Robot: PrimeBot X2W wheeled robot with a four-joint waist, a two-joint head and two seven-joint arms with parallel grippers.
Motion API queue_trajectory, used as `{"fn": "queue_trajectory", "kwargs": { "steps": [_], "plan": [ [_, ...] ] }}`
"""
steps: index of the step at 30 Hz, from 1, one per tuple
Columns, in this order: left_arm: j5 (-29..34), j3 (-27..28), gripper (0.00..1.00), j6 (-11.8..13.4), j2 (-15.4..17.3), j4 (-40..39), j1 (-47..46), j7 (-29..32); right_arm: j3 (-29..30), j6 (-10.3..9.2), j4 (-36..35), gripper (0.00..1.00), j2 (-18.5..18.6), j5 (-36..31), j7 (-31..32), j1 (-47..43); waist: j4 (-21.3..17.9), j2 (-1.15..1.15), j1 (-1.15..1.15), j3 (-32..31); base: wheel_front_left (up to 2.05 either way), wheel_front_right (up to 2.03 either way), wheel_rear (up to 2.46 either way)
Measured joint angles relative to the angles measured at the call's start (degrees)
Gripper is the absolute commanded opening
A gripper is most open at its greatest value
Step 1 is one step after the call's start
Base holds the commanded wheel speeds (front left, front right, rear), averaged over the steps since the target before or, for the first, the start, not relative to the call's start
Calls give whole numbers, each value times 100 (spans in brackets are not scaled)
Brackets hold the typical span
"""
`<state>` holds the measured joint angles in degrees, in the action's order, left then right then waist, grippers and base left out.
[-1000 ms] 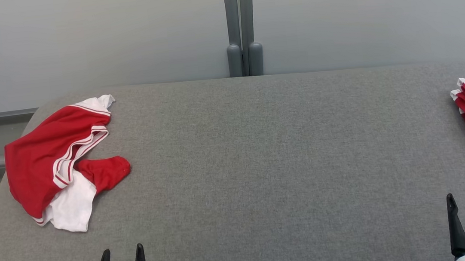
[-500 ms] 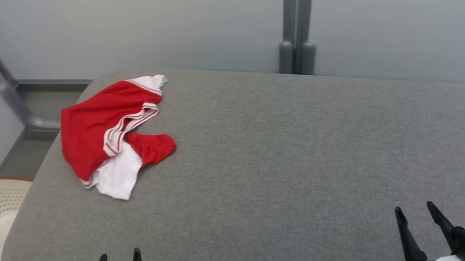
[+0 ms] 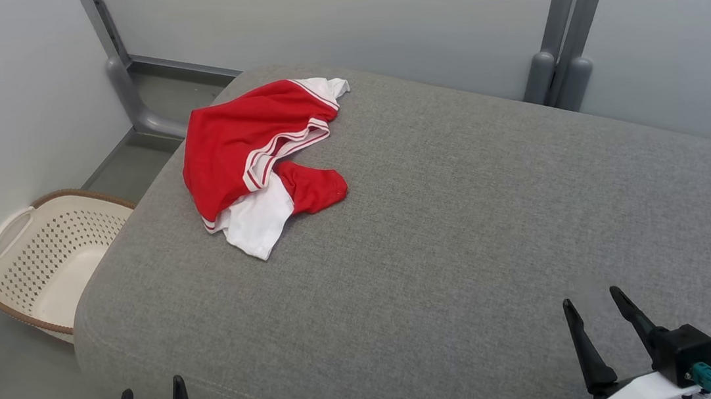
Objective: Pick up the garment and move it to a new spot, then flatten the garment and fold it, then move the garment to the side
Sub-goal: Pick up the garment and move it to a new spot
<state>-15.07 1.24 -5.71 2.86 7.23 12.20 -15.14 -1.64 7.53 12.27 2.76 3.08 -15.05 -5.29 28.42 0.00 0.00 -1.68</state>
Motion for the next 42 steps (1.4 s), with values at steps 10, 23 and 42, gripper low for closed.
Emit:
{"fn": "queue_trajectory", "kwargs": {
  "steps": [10,23,42],
  "plan": [
    [68,-508,100,-127,5,788,-1064,1,210,0,-322,100,9,-297,0,-91,-40,0,0,166,0,0,0],
    [-1646,-1659,100,-168,88,3640,-5405,111,231,0,-514,100,910,-727,-1,1358,-100,0,1,1777,0,0,0],
    [-3389,-2571,0,-186,1552,5288,-6380,721,580,7,-656,100,427,-555,-71,1964,-1006,0,1,3385,0,0,0]
  ]
}}
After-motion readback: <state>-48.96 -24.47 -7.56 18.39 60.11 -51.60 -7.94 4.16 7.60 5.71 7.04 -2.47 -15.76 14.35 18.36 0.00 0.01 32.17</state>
